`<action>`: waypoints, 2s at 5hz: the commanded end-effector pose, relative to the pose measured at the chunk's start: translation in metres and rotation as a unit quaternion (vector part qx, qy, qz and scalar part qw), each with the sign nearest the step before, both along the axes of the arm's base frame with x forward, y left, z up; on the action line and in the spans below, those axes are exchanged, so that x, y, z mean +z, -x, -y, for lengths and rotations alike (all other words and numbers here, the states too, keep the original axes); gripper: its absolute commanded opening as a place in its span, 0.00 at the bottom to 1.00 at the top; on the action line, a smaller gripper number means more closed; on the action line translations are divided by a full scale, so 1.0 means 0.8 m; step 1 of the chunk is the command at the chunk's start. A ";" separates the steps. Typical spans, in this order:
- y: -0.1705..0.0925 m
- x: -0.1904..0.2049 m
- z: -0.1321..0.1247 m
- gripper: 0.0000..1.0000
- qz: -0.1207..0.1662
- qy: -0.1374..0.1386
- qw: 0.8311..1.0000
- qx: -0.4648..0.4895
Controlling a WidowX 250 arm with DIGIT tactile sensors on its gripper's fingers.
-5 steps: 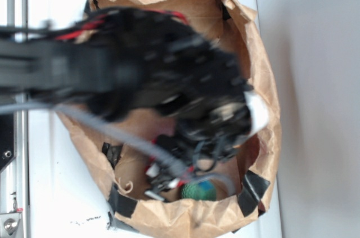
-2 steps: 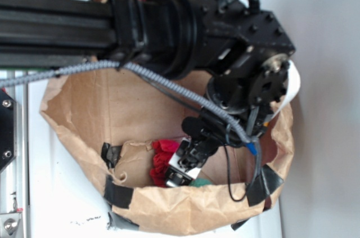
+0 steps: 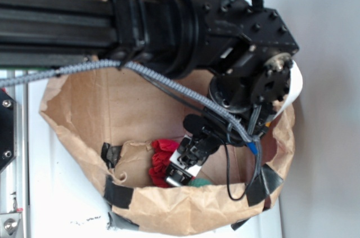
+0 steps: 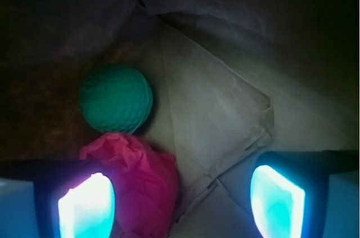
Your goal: Grab the red paper.
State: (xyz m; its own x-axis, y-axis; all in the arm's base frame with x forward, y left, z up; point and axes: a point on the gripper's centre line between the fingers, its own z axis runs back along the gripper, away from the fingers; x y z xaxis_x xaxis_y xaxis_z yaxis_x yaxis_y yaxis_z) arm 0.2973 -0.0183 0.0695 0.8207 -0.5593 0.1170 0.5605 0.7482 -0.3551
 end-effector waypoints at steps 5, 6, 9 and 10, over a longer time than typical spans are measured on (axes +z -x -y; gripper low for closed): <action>0.070 -0.014 0.065 1.00 0.036 -0.035 0.993 -0.108; 0.074 -0.033 0.070 1.00 0.032 -0.051 0.994 -0.096; 0.075 0.027 0.044 0.00 0.076 -0.034 0.995 -0.052; 0.086 0.081 0.014 0.00 0.112 -0.039 0.993 -0.006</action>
State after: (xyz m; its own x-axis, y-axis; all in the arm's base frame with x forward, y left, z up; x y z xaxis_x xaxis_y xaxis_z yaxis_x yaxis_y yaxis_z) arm 0.2240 -0.0300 0.1206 0.7801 -0.5879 0.2143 0.6240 0.7560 -0.1975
